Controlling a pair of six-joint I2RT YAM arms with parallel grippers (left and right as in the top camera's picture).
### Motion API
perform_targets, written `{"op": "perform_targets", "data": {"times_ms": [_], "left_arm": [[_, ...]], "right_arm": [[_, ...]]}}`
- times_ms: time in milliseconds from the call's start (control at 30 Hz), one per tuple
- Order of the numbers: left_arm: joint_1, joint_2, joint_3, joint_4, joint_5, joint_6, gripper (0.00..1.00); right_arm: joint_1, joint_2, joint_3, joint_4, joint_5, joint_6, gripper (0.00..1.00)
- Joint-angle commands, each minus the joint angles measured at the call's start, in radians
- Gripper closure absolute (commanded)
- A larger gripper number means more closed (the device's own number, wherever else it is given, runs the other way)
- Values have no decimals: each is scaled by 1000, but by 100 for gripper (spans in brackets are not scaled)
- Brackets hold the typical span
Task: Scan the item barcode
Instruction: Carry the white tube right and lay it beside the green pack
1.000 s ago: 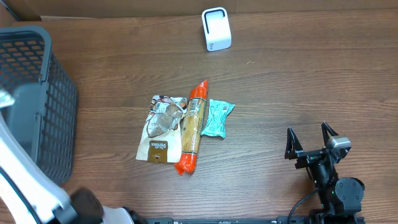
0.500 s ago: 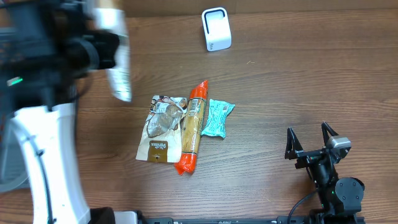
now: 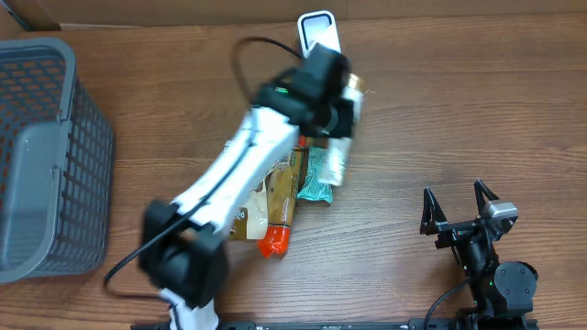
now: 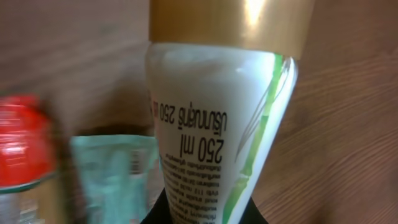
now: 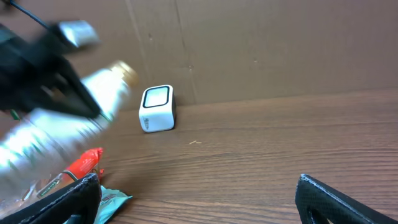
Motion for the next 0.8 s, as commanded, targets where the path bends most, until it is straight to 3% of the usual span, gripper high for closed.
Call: {"op": "perform_targets", "data": {"times_ms": [0,133,300,400,467,533,767], "left_arm": [[-53,71,2,28,-6,-126,96],[-78,136,2,24,-5,-188,96],[-100,159,2,27,-2,-154,94],[-105,159,2,28,-2,-136,82],[-105,159,2,28,-2,-136,65],[-105,159,2,29,-3,-135,56],[-98,157,19,33,1,-87,52]], "right_arm": [[4,-5,-10,5,4,-1,0],[4,-5,-10,5,4,-1,0],[4,-5,-10,5,4,-1,0],[4,-5,-10,5,4,-1,0],[4,-5,-10,5,4,-1,0],[4,-5,-10,5,4,-1,0],[4,-5,-10,5,4,-1,0]]}}
